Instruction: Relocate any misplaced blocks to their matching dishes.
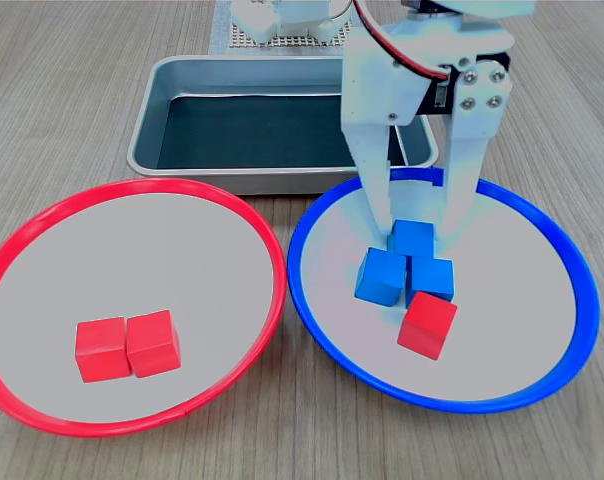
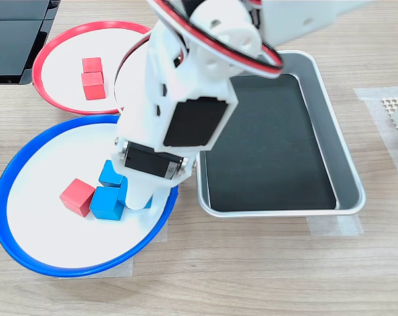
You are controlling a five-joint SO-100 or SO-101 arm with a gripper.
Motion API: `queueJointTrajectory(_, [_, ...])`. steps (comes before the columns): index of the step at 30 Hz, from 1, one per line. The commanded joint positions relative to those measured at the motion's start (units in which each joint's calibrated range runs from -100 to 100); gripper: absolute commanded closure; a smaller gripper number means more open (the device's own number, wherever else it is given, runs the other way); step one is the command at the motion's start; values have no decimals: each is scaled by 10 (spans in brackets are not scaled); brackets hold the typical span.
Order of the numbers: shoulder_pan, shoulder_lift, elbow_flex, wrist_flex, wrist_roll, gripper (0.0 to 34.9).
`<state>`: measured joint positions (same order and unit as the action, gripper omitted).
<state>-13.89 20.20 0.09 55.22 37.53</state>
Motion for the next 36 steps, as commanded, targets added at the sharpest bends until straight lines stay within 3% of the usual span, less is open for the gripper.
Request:
queueJointTrajectory(1, [5, -5, -30, 4, 2, 228])
queueJointTrajectory(15, [24, -52, -92, 30, 16, 192])
queueJointTrajectory(27, [25, 94, -263, 22, -35, 218])
queueJointTrajectory(36, [33, 209, -388, 35, -43, 208])
